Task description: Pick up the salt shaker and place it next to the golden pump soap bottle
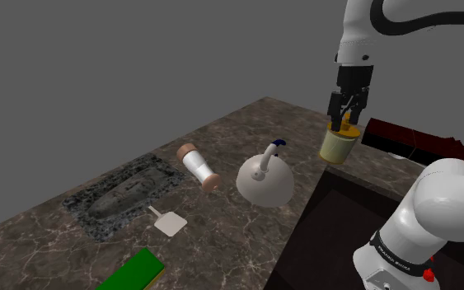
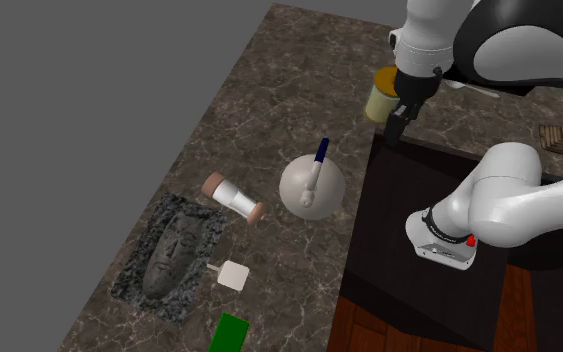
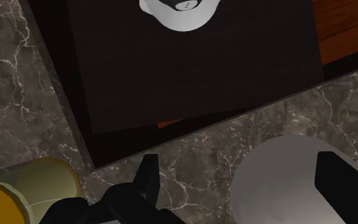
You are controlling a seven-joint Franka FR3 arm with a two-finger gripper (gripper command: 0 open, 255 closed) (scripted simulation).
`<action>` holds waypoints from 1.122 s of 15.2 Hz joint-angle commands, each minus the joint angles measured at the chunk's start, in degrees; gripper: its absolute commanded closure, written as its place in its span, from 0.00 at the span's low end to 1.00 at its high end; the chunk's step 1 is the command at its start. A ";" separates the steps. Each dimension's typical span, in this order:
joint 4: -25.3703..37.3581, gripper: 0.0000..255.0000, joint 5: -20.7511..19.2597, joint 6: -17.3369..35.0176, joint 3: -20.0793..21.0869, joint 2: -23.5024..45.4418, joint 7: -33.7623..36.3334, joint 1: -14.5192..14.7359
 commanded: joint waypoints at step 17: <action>10.00 0.00 3.97 23.13 7.81 29.32 2.70 5.45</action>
